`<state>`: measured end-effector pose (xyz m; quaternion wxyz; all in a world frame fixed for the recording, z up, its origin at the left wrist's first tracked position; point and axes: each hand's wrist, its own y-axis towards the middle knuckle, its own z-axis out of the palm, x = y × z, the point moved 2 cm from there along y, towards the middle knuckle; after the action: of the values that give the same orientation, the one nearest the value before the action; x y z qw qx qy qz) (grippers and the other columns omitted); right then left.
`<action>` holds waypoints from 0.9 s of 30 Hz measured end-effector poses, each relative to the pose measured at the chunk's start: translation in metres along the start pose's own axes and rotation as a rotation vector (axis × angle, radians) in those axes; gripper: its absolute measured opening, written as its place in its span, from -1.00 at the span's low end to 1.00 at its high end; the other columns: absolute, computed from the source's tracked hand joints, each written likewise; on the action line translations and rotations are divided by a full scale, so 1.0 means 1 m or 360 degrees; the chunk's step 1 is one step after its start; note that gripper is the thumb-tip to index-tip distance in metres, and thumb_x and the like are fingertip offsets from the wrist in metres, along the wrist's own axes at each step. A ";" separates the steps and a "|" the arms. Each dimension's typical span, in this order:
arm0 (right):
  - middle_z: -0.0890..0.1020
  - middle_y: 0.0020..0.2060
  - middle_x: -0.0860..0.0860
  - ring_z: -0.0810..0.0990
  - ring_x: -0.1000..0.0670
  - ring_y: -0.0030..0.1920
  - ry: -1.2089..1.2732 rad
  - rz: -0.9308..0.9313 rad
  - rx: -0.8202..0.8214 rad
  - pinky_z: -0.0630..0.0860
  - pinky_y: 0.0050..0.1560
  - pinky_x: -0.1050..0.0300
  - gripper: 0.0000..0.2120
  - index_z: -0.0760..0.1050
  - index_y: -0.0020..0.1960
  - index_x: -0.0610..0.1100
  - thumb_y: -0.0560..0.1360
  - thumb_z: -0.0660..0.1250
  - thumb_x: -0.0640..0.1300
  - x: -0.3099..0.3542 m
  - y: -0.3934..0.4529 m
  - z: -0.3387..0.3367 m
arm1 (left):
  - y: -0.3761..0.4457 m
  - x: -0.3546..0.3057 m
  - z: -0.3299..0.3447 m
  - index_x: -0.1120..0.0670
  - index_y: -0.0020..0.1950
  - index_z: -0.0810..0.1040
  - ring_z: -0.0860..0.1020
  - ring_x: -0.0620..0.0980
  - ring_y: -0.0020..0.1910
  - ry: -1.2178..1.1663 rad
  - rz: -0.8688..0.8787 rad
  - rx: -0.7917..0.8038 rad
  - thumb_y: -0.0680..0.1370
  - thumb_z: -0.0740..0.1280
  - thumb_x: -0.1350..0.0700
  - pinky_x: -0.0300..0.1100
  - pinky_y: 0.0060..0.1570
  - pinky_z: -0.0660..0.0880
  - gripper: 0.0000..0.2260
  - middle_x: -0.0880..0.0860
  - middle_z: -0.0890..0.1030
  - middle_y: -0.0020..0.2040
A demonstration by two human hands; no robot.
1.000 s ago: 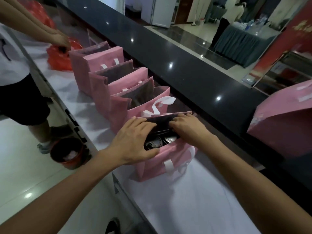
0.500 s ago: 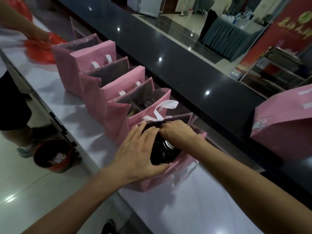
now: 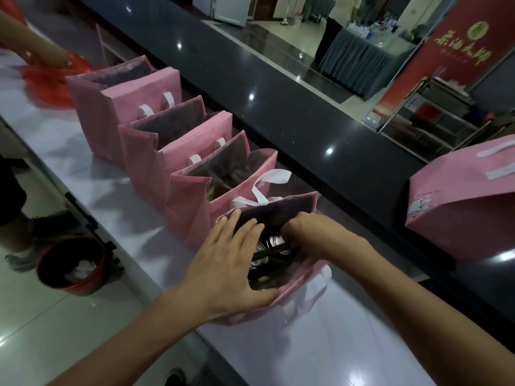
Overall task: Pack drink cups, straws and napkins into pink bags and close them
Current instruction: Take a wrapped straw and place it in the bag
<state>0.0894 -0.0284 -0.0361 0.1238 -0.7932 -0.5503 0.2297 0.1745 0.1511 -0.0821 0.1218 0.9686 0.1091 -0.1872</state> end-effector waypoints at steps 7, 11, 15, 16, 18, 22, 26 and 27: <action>0.49 -0.33 0.06 0.56 -0.06 -0.27 0.0124 -0.0107 0.0186 0.56 -0.24 0.03 -0.96 0.63 -0.11 -0.05 0.48 0.42 -0.16 0.019 0.004 0.023 | 0.000 -0.003 0.002 0.06 0.63 0.13 -0.09 0.08 0.64 0.0033 0.0046 0.0038 0.39 0.10 -0.53 0.10 0.59 -0.07 -0.03 0.02 0.19 0.62; 0.45 -0.28 0.05 0.53 -0.07 -0.26 0.0080 -0.0143 0.0192 0.60 -0.15 -0.03 -0.92 0.62 -0.12 -0.03 0.51 0.36 -0.15 0.022 0.002 0.041 | 0.001 -0.006 0.002 0.02 0.65 0.04 -0.11 0.08 0.64 0.0030 0.0046 0.0061 0.40 0.08 -0.55 0.11 0.59 -0.11 -0.02 0.00 0.16 0.63; 0.57 -0.26 0.06 0.59 -0.06 -0.27 0.0197 -0.0145 0.0149 0.64 -0.17 -0.09 -0.90 0.67 -0.07 0.01 0.48 0.41 -0.14 0.015 -0.005 0.051 | 0.000 -0.009 0.005 0.02 0.65 0.07 -0.05 0.09 0.64 0.0032 0.0045 0.0032 0.41 0.11 -0.52 0.15 0.58 -0.06 -0.04 0.01 0.21 0.61; 0.57 -0.26 0.07 0.59 -0.05 -0.27 0.0232 -0.0147 0.0124 0.63 -0.18 -0.07 -0.89 0.67 -0.06 0.02 0.47 0.41 -0.15 0.013 -0.006 0.052 | 0.001 -0.010 0.005 0.03 0.64 0.12 0.01 0.09 0.63 0.0024 0.0055 0.0005 0.41 0.14 -0.51 0.16 0.58 -0.02 -0.06 0.01 0.26 0.60; 0.57 -0.27 0.12 0.59 -0.01 -0.27 0.0322 -0.0149 0.0091 0.63 -0.18 -0.04 -0.88 0.66 -0.06 0.05 0.47 0.42 -0.15 0.010 -0.007 0.054 | 0.001 -0.012 0.006 0.05 0.61 0.22 0.12 0.09 0.61 0.0020 0.0086 -0.0046 0.42 0.18 -0.48 0.18 0.56 0.07 -0.09 0.01 0.35 0.55; 0.62 -0.24 0.09 0.60 0.01 -0.25 0.0440 -0.0134 0.0093 0.63 -0.16 -0.02 -0.93 0.67 -0.07 0.03 0.48 0.43 -0.11 0.010 -0.010 0.056 | 0.001 -0.012 0.008 0.05 0.54 0.37 0.26 0.06 0.56 -0.0007 0.0135 -0.0098 0.45 0.24 -0.40 0.20 0.52 0.16 -0.21 0.00 0.45 0.48; 0.63 -0.26 0.03 0.60 -0.03 -0.26 0.0453 -0.0042 0.0117 0.63 -0.16 -0.06 -0.86 0.68 -0.09 0.00 0.49 0.40 0.04 0.012 -0.013 0.057 | 0.003 -0.008 0.008 0.00 0.45 0.49 0.38 0.03 0.49 -0.0032 0.0145 -0.0140 0.50 0.24 -0.30 0.15 0.53 0.16 -0.40 -0.02 0.52 0.42; 0.63 -0.24 0.03 0.60 -0.03 -0.25 0.0466 -0.0021 0.0097 0.63 -0.16 -0.05 -0.84 0.68 -0.07 0.00 0.50 0.39 0.06 0.012 -0.016 0.055 | 0.003 -0.008 0.007 -0.01 0.42 0.52 0.40 0.03 0.47 -0.0034 0.0162 -0.0159 0.51 0.23 -0.27 0.13 0.52 0.16 -0.44 -0.02 0.54 0.39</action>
<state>0.0522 -0.0145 -0.0794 0.2282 -0.8104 -0.5243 0.1273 0.1658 0.1448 -0.0848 0.1806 0.9635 0.0677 -0.1854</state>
